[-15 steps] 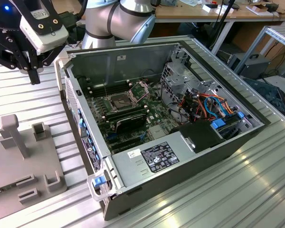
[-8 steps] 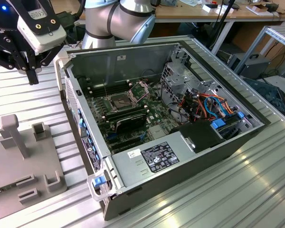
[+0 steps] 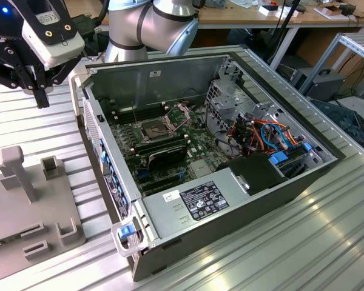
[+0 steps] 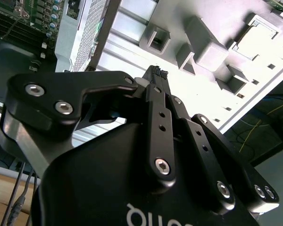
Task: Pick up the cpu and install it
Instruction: 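Reach for the cpu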
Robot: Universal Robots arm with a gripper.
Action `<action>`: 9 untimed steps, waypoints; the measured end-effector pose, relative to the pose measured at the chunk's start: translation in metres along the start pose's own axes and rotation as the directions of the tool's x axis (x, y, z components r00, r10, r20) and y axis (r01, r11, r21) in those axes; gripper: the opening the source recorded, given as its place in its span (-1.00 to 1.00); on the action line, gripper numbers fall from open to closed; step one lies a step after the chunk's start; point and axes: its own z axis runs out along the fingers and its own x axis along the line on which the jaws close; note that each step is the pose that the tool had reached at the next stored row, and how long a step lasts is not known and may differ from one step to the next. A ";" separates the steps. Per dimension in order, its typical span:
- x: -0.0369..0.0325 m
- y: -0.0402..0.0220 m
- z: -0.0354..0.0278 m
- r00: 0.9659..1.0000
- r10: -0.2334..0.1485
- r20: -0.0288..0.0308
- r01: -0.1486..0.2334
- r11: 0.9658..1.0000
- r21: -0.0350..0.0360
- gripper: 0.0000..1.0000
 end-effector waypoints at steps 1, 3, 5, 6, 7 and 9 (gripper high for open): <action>0.0002 0.0000 0.0000 1.000 0.000 0.000 0.000 1.000 0.000 -0.79; 0.0020 -0.0002 -0.0001 1.000 0.000 0.000 0.000 1.000 0.000 -0.79; 0.0050 -0.0004 -0.0001 1.000 0.000 0.000 0.000 1.000 0.000 -0.79; 0.0063 -0.0005 -0.0002 1.000 0.000 0.000 0.000 1.000 0.000 -0.79; 0.0074 -0.0005 -0.0002 1.000 0.000 0.000 0.000 1.000 0.000 -0.79; 0.0095 -0.0007 -0.0003 1.000 0.000 0.000 0.000 1.000 0.000 -0.79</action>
